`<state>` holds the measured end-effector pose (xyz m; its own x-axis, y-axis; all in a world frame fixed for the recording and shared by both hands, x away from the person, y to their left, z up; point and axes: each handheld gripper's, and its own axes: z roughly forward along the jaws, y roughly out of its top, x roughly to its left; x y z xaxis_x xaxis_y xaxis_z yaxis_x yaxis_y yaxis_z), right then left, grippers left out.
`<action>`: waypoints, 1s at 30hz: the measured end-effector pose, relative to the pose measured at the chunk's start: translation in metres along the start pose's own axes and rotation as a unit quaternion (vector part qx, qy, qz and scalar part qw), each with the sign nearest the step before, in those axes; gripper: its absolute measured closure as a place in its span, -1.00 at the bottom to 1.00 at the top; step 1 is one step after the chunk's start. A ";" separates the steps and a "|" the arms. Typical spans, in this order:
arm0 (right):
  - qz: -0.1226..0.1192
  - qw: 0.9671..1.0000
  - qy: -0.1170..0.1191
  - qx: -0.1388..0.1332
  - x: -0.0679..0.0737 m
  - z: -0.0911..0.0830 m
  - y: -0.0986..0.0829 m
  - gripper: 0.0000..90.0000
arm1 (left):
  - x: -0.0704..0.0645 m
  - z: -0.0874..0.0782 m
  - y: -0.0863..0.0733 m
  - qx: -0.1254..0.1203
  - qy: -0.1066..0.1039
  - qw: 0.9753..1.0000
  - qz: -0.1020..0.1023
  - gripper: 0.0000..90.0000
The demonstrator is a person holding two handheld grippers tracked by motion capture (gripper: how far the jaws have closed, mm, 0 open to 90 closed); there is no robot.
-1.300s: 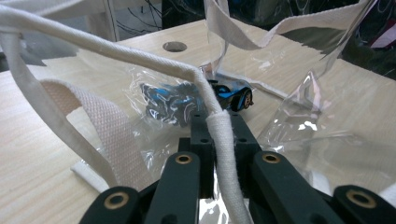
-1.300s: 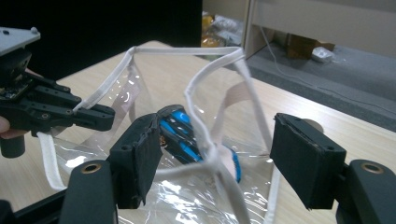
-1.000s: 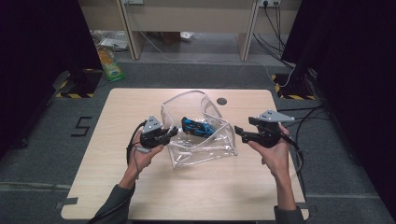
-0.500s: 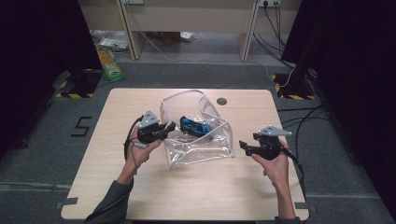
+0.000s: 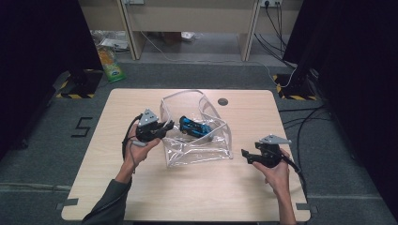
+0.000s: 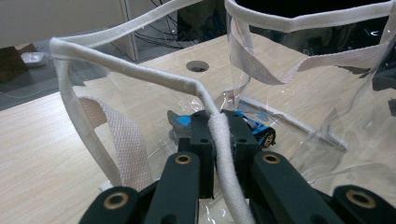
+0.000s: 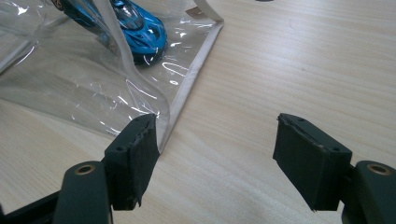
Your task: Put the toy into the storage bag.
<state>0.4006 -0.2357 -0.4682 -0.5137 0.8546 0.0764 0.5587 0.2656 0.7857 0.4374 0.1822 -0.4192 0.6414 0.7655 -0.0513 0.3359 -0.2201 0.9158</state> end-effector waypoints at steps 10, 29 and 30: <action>-0.005 1.000 -0.003 0.019 -0.001 0.008 -0.017 -0.37 | 0.002 0.000 0.004 0.002 0.004 1.000 0.001 0.86; 0.003 0.999 0.008 -0.053 0.007 -0.020 0.018 -0.33 | 0.007 -0.001 0.008 0.007 0.015 1.000 0.008 0.86; -0.002 0.998 0.014 -0.061 0.010 -0.022 0.028 -0.33 | 0.007 -0.002 0.008 0.007 0.015 1.000 0.009 0.86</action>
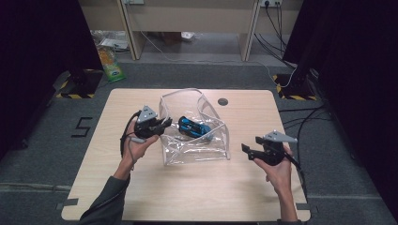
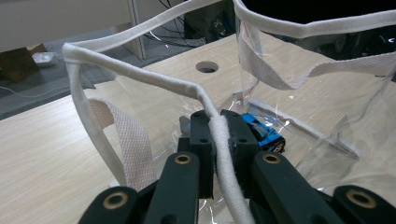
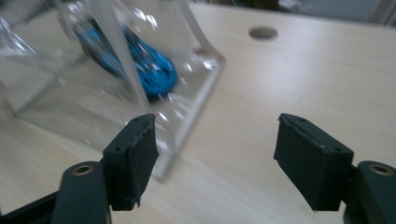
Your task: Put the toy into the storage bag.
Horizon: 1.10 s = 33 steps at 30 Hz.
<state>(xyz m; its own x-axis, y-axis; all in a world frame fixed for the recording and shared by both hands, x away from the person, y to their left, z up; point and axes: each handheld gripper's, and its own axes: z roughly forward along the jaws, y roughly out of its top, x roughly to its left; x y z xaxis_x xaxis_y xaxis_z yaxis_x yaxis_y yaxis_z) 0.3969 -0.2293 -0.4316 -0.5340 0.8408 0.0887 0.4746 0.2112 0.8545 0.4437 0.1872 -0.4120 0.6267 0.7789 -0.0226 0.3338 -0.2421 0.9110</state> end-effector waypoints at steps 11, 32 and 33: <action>-0.063 0.997 0.034 -0.033 0.041 0.013 0.093 -0.15 | 0.000 0.000 0.002 0.005 -0.001 1.000 0.006 0.85; -0.181 0.980 0.007 0.085 0.067 0.074 0.118 0.95 | 0.004 -0.005 -0.003 -0.005 -0.006 1.000 -0.004 0.86; -0.176 0.981 0.009 0.077 0.066 0.072 0.116 0.95 | 0.004 -0.006 -0.003 -0.006 -0.005 1.000 -0.003 0.86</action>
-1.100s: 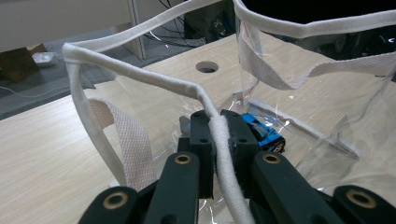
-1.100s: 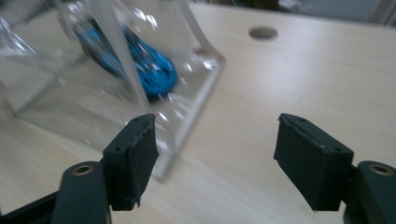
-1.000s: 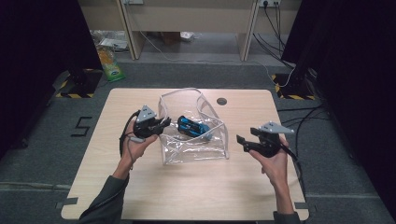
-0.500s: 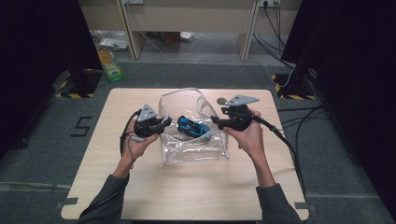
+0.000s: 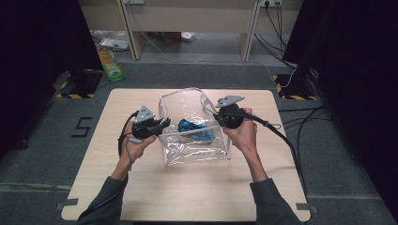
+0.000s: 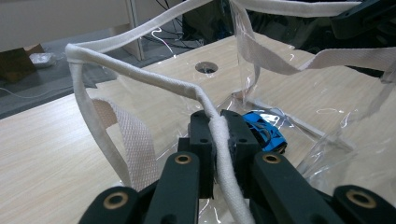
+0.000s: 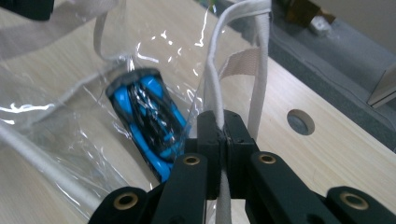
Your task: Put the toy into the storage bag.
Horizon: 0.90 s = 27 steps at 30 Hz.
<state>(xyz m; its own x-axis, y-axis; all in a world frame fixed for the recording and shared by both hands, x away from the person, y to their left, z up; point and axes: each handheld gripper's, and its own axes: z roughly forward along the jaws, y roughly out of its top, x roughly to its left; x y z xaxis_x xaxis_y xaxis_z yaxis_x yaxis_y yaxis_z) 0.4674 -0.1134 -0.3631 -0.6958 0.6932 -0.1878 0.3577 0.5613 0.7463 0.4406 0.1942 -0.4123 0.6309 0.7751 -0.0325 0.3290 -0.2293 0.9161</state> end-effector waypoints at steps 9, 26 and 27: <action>0.012 0.999 -0.042 -0.028 0.003 -0.009 -0.005 0.95 | -0.019 -0.007 0.021 -0.033 0.025 0.998 0.042 0.87; 0.051 0.997 -0.037 -0.050 -0.005 -0.017 -0.023 0.95 | -0.006 -0.002 0.010 -0.013 0.033 0.999 0.028 0.87; 0.052 0.997 -0.036 -0.049 -0.005 -0.016 -0.023 0.95 | -0.006 -0.001 0.010 -0.009 0.031 0.999 0.027 0.87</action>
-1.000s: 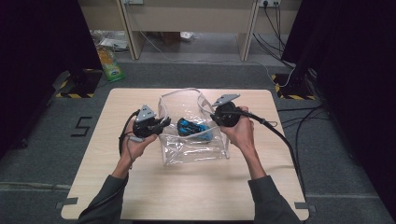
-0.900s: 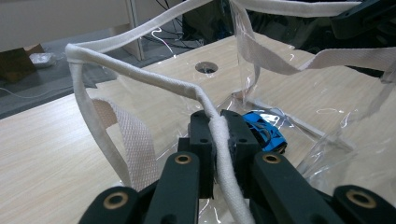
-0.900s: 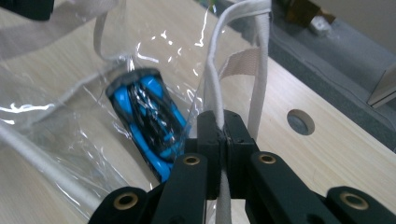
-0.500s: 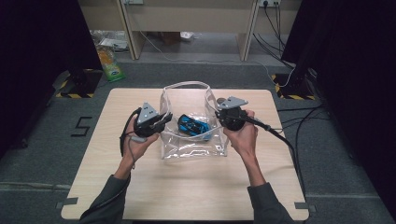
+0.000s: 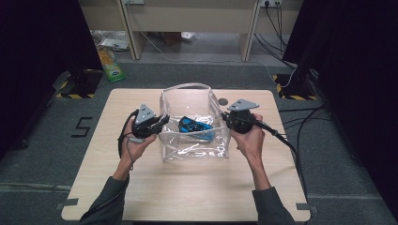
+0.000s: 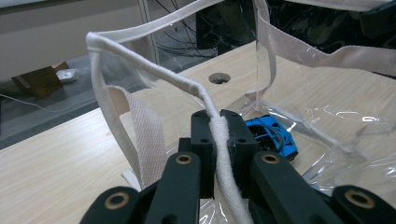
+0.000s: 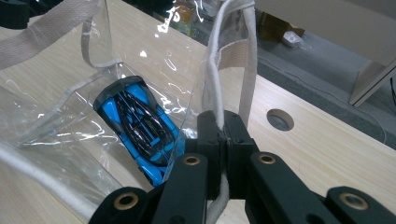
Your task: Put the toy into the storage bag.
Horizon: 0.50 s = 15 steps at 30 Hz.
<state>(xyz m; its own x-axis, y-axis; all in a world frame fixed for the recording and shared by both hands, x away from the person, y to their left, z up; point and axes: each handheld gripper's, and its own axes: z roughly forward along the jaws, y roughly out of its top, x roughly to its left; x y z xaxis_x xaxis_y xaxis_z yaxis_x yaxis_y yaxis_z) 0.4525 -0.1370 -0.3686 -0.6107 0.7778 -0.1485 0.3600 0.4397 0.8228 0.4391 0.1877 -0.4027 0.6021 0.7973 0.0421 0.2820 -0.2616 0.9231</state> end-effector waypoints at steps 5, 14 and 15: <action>0.020 1.000 0.003 -0.006 -0.002 0.001 0.000 0.64 | 0.001 0.004 -0.003 0.011 0.000 1.000 -0.007 0.77; 0.068 0.996 0.013 -0.057 -0.018 -0.027 0.006 0.16 | 0.006 0.002 -0.002 0.004 0.004 0.999 -0.040 0.33; 0.071 0.995 0.013 -0.061 -0.020 -0.031 0.006 0.14 | 0.008 0.000 0.000 0.001 0.002 0.999 -0.053 0.21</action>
<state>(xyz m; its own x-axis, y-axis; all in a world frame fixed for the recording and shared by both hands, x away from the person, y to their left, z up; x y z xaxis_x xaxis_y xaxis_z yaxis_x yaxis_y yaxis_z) 0.4451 -0.1635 -0.3442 -0.5782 0.8158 -0.0121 0.3566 0.2661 0.8956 0.4443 0.1942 -0.4023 0.5665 0.8223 -0.0538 0.3444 -0.1769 0.9220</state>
